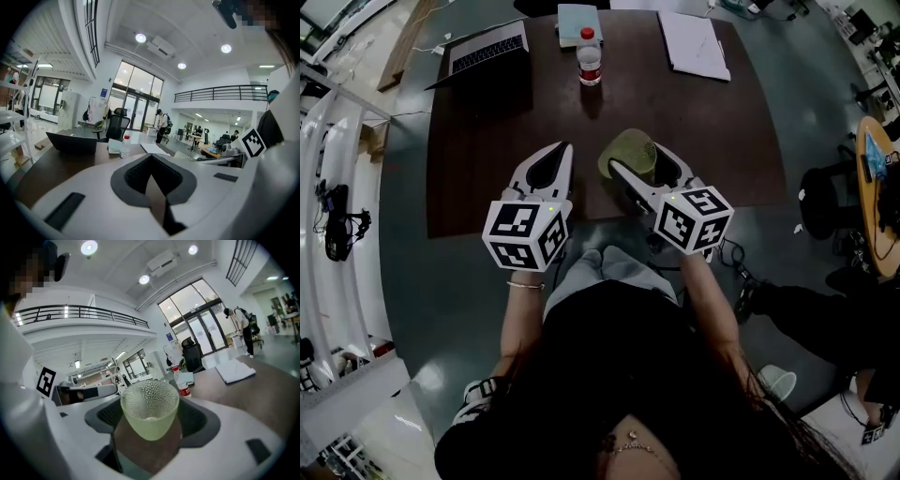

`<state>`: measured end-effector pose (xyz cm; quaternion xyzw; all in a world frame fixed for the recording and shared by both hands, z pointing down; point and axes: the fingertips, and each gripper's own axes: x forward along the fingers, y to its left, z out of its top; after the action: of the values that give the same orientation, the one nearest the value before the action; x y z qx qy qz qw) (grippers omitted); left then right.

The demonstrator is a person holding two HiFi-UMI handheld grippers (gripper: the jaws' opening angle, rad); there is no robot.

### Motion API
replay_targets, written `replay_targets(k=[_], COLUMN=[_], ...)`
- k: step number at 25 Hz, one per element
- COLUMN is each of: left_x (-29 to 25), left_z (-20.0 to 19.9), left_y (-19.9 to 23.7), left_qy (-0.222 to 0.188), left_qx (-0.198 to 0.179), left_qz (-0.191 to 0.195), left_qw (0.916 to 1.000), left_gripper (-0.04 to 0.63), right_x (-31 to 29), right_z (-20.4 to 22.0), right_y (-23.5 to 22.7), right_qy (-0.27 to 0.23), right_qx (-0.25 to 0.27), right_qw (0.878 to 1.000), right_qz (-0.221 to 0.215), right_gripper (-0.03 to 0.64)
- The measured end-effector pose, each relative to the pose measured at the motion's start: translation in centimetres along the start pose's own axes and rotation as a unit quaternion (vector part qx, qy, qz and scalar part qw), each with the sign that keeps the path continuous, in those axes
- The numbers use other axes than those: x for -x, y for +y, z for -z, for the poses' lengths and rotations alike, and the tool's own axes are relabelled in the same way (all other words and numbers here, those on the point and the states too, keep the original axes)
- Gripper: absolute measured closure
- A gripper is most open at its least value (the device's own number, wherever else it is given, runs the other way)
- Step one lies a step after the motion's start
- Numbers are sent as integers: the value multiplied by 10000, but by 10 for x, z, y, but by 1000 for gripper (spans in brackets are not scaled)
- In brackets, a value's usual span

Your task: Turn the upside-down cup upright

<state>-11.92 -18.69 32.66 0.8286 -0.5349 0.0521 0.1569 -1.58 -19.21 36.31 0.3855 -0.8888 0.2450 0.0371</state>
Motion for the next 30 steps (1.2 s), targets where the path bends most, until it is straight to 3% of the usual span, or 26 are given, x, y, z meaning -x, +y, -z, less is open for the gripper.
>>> replay_targets(k=[5,10,16,19,25,30], left_x=[1,3,6,7,10,11], left_z=[1,5,6,7,7,6], left_y=[-1,-2,-4,-4,-6,-6], left_qy=[6,44,33,20,-29,-58], left_qx=[26,70,144,180,244,285], left_qz=[67,139,250,302,341,357], left_qw=[10000,9999,9996,9994,9991,9989], left_gripper=[601,601,601,601,601,601], right_x=[5,10,16,18,24,24], right_z=[1,1,-1,-3,0,0], right_y=[-1,-1,3,4,-4,-5], right_qy=[-158,-383,-554,-700,-940,-981], right_qx=[-819,-1867,-2437,-2885,-3976,-4224], right_qw=[9962,9793,9625,9453,8962,8813], right_qz=[-270,-688,-1056,-1350,-1732,-1881], right_gripper=[247,247,247,247,247,247])
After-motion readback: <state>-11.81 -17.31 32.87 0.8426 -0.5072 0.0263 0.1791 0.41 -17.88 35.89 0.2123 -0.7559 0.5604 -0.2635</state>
